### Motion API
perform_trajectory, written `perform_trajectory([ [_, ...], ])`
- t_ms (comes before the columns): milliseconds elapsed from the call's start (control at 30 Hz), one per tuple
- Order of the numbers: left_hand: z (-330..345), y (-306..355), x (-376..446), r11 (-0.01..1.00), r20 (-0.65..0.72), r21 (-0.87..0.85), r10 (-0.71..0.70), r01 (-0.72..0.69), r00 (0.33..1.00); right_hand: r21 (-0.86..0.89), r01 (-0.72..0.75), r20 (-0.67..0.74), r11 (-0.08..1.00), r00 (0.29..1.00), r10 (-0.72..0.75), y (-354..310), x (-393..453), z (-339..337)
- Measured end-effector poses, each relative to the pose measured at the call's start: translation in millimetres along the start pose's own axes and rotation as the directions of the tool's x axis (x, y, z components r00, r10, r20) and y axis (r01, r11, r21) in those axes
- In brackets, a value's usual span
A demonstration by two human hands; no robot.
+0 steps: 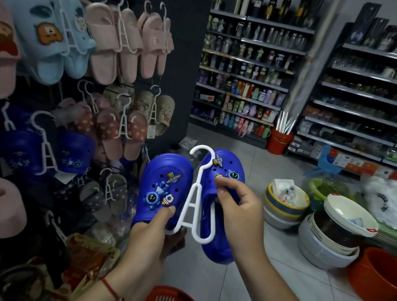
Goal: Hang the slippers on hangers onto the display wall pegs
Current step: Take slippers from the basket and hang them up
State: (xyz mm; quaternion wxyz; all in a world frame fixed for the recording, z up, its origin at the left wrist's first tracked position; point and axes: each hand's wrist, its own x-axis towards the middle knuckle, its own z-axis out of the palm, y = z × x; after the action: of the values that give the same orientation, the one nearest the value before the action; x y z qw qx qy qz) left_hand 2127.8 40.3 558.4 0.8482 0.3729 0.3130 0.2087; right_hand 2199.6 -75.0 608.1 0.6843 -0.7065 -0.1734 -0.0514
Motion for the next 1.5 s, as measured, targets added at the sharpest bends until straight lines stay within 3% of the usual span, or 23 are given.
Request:
perform_trajectory([
  [267,0,8,22,0.957,0.054,-0.261,-0.115,0.126,0.992,-0.023,-0.007,0.084,1.000,0.996,0.009,7,-9,8],
  [600,-14,27,46,0.919,0.199,-0.322,-0.170,0.229,0.965,0.000,-0.135,0.061,0.991,0.989,0.135,12,-17,27],
  [667,-20,30,52,0.914,0.228,-0.329,-0.169,0.239,0.959,0.003,-0.203,0.093,0.979,0.975,0.202,15,-23,30],
  [767,-27,34,63,0.913,0.264,-0.334,-0.150,0.236,0.953,0.167,-0.375,0.260,0.912,0.909,0.326,10,-34,31],
  [867,-36,35,71,0.923,0.314,-0.316,-0.117,0.221,0.942,0.014,-0.487,0.366,0.873,0.816,0.449,2,-34,26],
  [933,-41,35,75,0.932,0.324,-0.302,-0.100,0.203,0.941,-0.177,-0.426,0.297,0.887,0.836,0.461,-3,-21,27],
  [1033,-42,30,76,0.947,0.305,-0.264,-0.096,0.181,0.947,-0.179,-0.344,0.216,0.922,0.900,0.378,-9,10,39],
  [1167,-37,7,79,0.982,0.244,-0.166,-0.051,0.094,0.968,-0.139,-0.399,0.315,0.906,0.850,0.422,9,59,62],
  [1367,-26,-40,89,0.997,-0.005,0.048,-0.068,0.068,0.998,-0.097,-0.482,0.353,0.871,0.801,0.483,83,99,57],
  [1500,-20,-73,89,0.983,-0.122,0.141,-0.098,0.115,0.988,-0.191,-0.320,0.419,0.928,0.828,0.372,133,103,45],
])
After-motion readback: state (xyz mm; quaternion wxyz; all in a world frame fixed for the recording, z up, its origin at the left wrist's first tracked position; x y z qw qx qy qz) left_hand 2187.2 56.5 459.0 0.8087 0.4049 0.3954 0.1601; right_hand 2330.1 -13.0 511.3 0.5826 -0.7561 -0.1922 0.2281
